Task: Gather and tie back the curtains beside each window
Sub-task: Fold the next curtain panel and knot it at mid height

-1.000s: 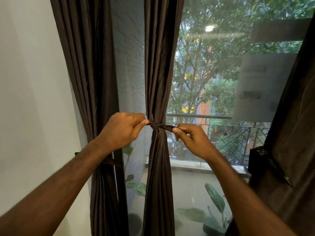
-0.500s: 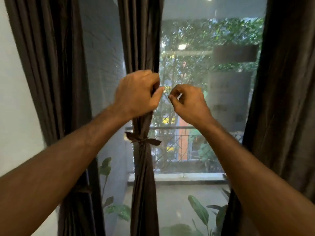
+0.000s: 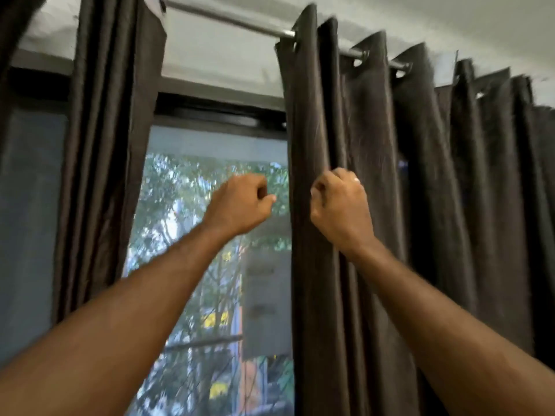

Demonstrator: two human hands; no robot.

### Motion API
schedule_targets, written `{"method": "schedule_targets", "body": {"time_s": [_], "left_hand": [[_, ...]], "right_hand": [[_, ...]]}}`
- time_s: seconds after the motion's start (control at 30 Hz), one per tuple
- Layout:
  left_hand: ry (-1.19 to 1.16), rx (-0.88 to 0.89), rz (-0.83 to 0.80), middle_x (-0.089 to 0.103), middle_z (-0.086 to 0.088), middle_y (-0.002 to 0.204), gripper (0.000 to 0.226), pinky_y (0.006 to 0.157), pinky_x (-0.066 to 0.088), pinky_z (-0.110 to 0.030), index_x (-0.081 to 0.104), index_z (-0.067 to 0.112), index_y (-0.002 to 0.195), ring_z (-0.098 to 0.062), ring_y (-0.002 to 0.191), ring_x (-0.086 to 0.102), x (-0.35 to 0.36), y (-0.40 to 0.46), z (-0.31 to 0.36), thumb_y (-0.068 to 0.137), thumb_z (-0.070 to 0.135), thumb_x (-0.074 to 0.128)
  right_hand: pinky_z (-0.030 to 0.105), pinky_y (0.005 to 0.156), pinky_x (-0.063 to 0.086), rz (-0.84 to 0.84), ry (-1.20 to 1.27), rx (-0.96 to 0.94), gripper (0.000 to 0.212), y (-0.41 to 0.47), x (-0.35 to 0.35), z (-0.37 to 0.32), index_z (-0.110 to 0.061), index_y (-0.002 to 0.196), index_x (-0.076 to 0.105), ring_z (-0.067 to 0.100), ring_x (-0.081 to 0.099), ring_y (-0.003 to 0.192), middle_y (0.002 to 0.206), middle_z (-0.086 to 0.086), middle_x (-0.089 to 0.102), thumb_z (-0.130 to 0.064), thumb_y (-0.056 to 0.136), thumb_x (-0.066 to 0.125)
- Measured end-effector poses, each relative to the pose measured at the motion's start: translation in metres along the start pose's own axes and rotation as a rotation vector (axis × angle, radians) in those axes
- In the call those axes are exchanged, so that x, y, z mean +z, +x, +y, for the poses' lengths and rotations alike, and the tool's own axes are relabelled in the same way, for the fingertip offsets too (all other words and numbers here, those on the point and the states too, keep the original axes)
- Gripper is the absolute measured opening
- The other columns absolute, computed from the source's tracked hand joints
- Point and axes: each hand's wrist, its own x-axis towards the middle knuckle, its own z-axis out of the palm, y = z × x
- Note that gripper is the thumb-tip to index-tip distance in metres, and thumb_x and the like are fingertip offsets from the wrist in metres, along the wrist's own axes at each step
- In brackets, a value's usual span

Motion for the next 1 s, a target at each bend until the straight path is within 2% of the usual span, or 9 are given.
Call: {"method": "schedule_targets", "body": {"time_s": [0.07, 0.2, 0.37, 0.47, 0.57, 0.73, 0.8, 0.9, 1.0], "left_hand": [[-0.072, -0.042, 0.004, 0.065, 0.001, 0.073, 0.028, 0.072, 0.056, -0.038, 0.065, 0.018, 0.078, -0.024, 0.074, 0.062, 0.013, 0.013, 0.017, 0.087, 0.044, 0.069], [-0.174, -0.109, 0.001, 0.068, 0.002, 0.073, 0.03, 0.072, 0.058, -0.038, 0.067, 0.021, 0.079, -0.021, 0.075, 0.066, 0.032, 0.043, 0.048, 0.085, 0.05, 0.071], [-0.143, -0.248, 0.08, 0.065, 0.0, 0.094, 0.054, 0.074, 0.051, -0.036, 0.057, 0.024, 0.101, -0.026, 0.09, 0.062, 0.048, 0.08, 0.09, 0.076, 0.07, 0.068], [-0.113, -0.311, 0.148, 0.066, -0.007, 0.103, 0.06, 0.076, 0.051, -0.04, 0.049, 0.021, 0.109, -0.033, 0.099, 0.064, 0.051, 0.102, 0.105, 0.074, 0.063, 0.073], [-0.071, -0.303, 0.176, 0.067, -0.008, 0.103, 0.051, 0.074, 0.05, -0.039, 0.049, 0.02, 0.111, -0.034, 0.101, 0.065, 0.051, 0.116, 0.109, 0.078, 0.049, 0.075], [0.04, -0.215, 0.134, 0.067, -0.013, 0.099, 0.018, 0.077, 0.054, -0.04, 0.064, 0.01, 0.098, -0.037, 0.098, 0.066, 0.046, 0.118, 0.101, 0.084, 0.021, 0.063], [-0.001, -0.257, 0.171, 0.061, -0.011, 0.079, 0.006, 0.067, 0.053, -0.037, 0.061, 0.009, 0.081, -0.038, 0.088, 0.066, 0.045, 0.116, 0.074, 0.08, 0.015, 0.062], [-0.025, -0.317, 0.255, 0.044, -0.005, 0.058, 0.026, 0.059, 0.036, -0.034, 0.045, 0.012, 0.06, -0.04, 0.073, 0.063, 0.038, 0.108, 0.019, 0.079, 0.006, 0.062], [0.029, -0.289, 0.322, 0.054, -0.022, 0.061, 0.03, 0.06, 0.031, -0.036, 0.041, 0.01, 0.053, -0.045, 0.071, 0.06, 0.02, 0.109, -0.012, 0.075, 0.006, 0.062]], "right_hand": [[0.049, 0.074, 0.051, 0.035, -0.011, 0.023, 0.007, 0.012, -0.014, 0.017, -0.013, 0.082, 0.063, 0.03, 0.058, 0.085, 0.087, 0.006, 0.06, -0.016, 0.088, 0.063], [0.048, 0.081, 0.054, -0.023, 0.041, 0.079, 0.006, 0.04, -0.025, 0.04, -0.016, 0.089, 0.067, 0.021, 0.059, 0.087, 0.091, -0.001, 0.059, -0.017, 0.093, 0.062], [0.045, 0.082, 0.058, -0.079, 0.051, 0.156, 0.014, 0.072, -0.023, 0.05, -0.02, 0.105, 0.071, 0.019, 0.062, 0.093, 0.103, -0.002, 0.057, -0.022, 0.099, 0.058], [0.048, 0.086, 0.057, -0.121, 0.047, 0.195, 0.015, 0.085, -0.018, 0.049, -0.024, 0.111, 0.067, 0.02, 0.061, 0.096, 0.106, -0.002, 0.056, -0.022, 0.098, 0.058], [0.052, 0.094, 0.052, -0.13, 0.064, 0.247, 0.018, 0.096, -0.012, 0.05, -0.022, 0.115, 0.058, 0.023, 0.059, 0.105, 0.114, 0.001, 0.057, -0.022, 0.097, 0.059], [0.053, 0.103, 0.044, -0.153, -0.02, 0.316, 0.037, 0.116, 0.0, 0.049, -0.019, 0.129, 0.05, 0.029, 0.05, 0.125, 0.132, 0.007, 0.052, -0.032, 0.096, 0.06], [0.056, 0.105, 0.041, -0.134, -0.018, 0.341, 0.047, 0.125, 0.004, 0.051, -0.018, 0.137, 0.046, 0.031, 0.045, 0.131, 0.138, 0.009, 0.048, -0.038, 0.097, 0.061], [0.059, 0.107, 0.041, -0.139, 0.078, 0.402, 0.057, 0.141, 0.007, 0.06, -0.019, 0.141, 0.042, 0.031, 0.047, 0.133, 0.14, 0.008, 0.051, -0.047, 0.096, 0.063], [0.054, 0.106, 0.045, -0.184, 0.194, 0.455, 0.061, 0.156, 0.015, 0.073, -0.017, 0.144, 0.039, 0.036, 0.054, 0.129, 0.14, 0.012, 0.056, -0.046, 0.096, 0.063]]}}
